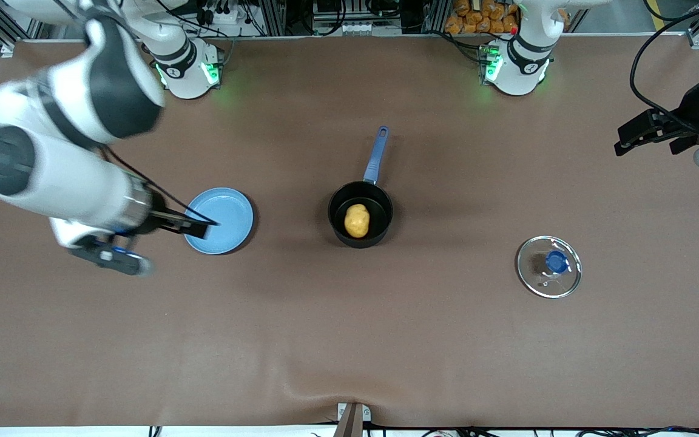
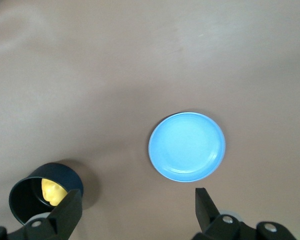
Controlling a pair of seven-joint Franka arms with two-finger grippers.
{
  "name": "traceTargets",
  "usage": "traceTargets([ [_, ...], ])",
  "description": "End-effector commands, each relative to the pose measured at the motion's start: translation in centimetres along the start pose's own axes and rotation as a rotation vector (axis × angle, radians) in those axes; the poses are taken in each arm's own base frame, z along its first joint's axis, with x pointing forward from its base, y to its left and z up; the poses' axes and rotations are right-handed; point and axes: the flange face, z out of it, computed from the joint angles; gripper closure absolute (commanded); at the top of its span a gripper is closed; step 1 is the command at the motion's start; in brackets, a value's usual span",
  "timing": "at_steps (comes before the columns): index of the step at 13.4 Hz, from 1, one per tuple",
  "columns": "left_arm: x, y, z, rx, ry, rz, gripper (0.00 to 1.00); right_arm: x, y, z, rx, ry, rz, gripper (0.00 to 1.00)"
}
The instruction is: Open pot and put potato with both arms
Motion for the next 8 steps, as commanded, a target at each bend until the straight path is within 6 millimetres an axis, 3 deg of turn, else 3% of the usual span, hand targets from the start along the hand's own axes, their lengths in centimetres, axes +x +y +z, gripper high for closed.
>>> traceTargets([
  [1, -0.8, -0.2, -0.6, -0.025, 0.008, 0.01, 0.0, 0.0, 4.8, -4.1, 0.022, 0.041, -0.048, 0.0],
  [3, -0.9, 0.0, -0.7, -0.025, 0.008, 0.011, 0.0, 0.2, 9.2, -7.2, 0.042, 0.062, -0.185, 0.0],
  [4, -0.8, 0.0, -0.6, -0.025, 0.005, 0.011, 0.0, 0.2, 11.3, -7.6, 0.031, 0.031, -0.189, 0.0],
  [5, -0.8, 0.0, -0.6, -0.025, 0.005, 0.009, 0.0, 0.1, 12.5, -8.3, 0.021, 0.029, -0.169, 0.0],
  [7, -0.9, 0.1, -0.6, -0.025, 0.006, 0.011, 0.0, -2.1, 14.2, -11.3, 0.025, 0.076, -0.152, 0.0],
  [8, -0.9, 0.1, -0.6, -0.025, 0.006, 0.011, 0.0, -3.5, 14.5, -11.3, 0.015, 0.076, -0.152, 0.0],
])
